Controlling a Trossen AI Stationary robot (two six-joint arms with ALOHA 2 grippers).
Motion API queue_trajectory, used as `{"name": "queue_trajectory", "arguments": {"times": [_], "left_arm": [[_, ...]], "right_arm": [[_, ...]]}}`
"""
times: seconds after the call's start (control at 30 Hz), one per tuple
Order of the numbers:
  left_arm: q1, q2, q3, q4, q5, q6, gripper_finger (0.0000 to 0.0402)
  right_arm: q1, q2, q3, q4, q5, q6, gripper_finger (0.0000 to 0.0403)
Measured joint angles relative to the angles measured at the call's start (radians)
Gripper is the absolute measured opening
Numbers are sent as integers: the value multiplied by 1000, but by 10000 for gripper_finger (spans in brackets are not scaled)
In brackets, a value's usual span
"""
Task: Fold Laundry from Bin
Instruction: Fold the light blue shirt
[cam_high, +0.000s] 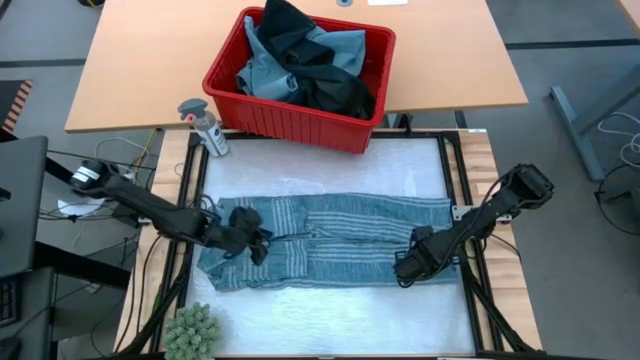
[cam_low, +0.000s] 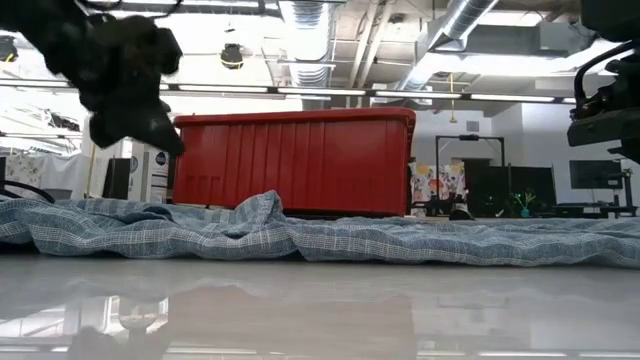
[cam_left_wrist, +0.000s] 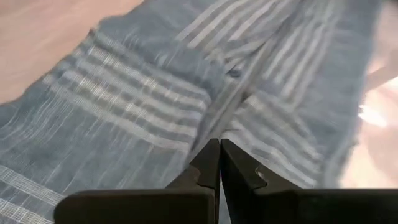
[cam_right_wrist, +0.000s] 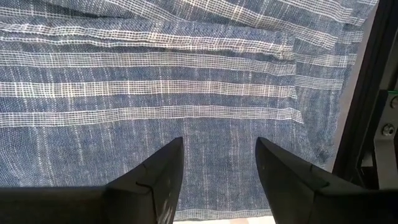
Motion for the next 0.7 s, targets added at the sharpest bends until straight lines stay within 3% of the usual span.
{"name": "queue_trajectory", "arguments": {"times": [0.2, 0.7], "left_arm": [[0, 138, 0, 107, -6, -3, 0], [-70, 477, 9, 79, -60, -209, 0]], "right_arm": [[0, 0, 0, 2, 0, 0, 223], [0, 0, 1, 49, 1, 7, 223]]}}
